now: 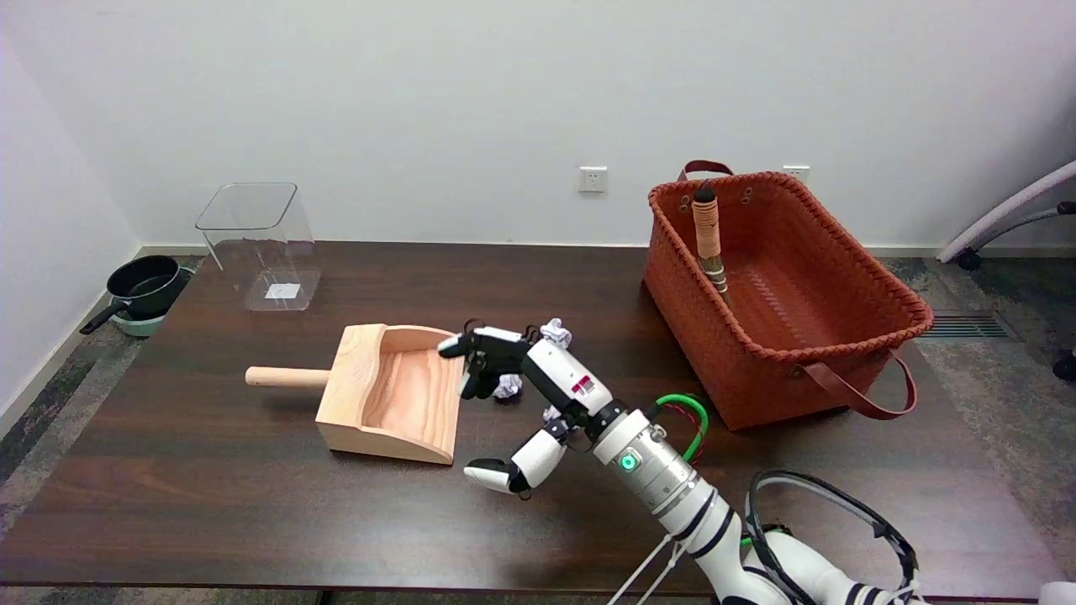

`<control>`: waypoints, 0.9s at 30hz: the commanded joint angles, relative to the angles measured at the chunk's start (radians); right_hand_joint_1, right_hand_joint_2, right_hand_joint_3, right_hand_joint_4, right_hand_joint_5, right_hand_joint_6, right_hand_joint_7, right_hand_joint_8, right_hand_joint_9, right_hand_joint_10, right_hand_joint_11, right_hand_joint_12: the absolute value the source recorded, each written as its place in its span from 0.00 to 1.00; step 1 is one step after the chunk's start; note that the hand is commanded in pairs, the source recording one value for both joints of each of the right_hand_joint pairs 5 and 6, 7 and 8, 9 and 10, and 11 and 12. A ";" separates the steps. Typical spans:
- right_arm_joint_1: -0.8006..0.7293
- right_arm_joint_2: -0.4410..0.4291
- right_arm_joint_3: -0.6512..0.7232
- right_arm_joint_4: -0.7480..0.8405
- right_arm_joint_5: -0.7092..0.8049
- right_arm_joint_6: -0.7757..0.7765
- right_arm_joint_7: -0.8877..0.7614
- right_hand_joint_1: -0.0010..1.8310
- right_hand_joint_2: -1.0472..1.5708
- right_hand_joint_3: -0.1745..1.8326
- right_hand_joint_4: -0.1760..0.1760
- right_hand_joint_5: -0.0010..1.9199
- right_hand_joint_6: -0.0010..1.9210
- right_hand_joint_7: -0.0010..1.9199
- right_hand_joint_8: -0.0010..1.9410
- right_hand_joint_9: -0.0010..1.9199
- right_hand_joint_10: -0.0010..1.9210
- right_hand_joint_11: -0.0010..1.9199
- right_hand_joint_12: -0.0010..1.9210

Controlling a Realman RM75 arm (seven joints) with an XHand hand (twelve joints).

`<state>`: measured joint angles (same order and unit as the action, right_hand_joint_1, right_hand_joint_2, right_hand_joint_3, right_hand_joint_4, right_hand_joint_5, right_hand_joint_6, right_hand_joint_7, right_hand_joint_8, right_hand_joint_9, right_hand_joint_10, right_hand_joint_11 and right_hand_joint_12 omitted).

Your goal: Pick up the broom in the basket.

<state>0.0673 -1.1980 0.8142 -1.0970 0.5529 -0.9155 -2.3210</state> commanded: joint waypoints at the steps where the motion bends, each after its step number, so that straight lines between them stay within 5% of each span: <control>1: 0.030 -0.080 -0.034 0.187 0.014 -0.053 0.032 0.67 0.41 0.61 0.50 0.31 0.31 0.52 0.51 0.43 0.43 0.47 0.47; 13: 0.030 -0.105 -0.027 0.253 0.028 -0.102 0.059 0.67 0.41 0.61 0.50 0.33 0.33 0.53 0.52 0.42 0.42 0.48 0.48; 27: -0.009 -0.071 -0.010 -0.063 0.114 -0.096 0.057 0.65 0.37 0.61 0.50 0.25 0.25 0.52 0.51 0.39 0.39 0.49 0.49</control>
<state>0.0807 -1.2865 0.7884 -0.9332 0.6008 -1.0007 -2.2746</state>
